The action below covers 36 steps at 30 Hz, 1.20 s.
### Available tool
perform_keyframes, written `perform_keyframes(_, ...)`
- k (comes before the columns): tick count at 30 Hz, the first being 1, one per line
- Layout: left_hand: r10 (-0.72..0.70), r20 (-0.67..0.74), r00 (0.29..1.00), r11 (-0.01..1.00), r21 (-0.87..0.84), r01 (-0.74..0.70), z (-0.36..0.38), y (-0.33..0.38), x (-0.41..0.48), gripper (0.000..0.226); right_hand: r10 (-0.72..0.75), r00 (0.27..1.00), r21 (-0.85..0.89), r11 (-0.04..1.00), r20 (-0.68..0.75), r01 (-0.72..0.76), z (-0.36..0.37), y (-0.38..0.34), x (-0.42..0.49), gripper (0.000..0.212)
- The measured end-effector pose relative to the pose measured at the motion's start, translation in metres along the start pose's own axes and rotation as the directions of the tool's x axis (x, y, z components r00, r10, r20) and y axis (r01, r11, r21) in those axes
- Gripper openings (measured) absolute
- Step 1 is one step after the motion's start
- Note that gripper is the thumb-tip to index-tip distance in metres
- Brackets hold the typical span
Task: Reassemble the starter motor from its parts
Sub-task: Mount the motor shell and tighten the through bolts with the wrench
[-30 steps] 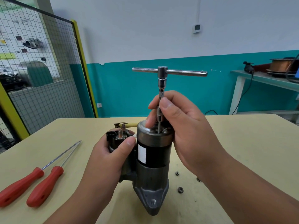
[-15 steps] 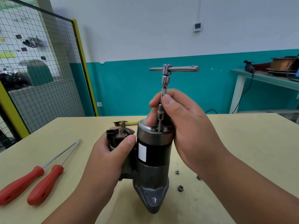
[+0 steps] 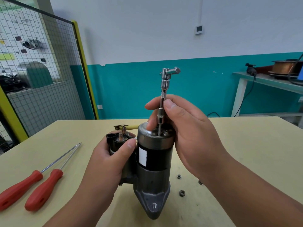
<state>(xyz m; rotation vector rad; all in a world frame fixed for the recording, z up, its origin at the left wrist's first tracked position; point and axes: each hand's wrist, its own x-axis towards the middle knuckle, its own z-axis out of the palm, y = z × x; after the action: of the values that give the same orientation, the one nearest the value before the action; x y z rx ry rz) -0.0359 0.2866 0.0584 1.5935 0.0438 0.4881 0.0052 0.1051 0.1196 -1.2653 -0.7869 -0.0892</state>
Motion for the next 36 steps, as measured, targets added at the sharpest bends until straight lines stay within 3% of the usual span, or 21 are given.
perform_keyframes(13,0.003,0.003,1.0,1.0,0.011,-0.003,-0.0008,-0.0033,0.0015,0.044,-0.007,1.0,-0.002,1.0,0.0,0.007,0.0006,0.0002,0.0011,0.023)
perform_keyframes(36,-0.009,0.0,1.0,1.0,-0.012,0.009,-0.0018,-0.0047,0.0016,0.045,-0.012,1.0,-0.002,1.0,-0.013,0.012,0.0014,0.0006,0.0006,0.027)
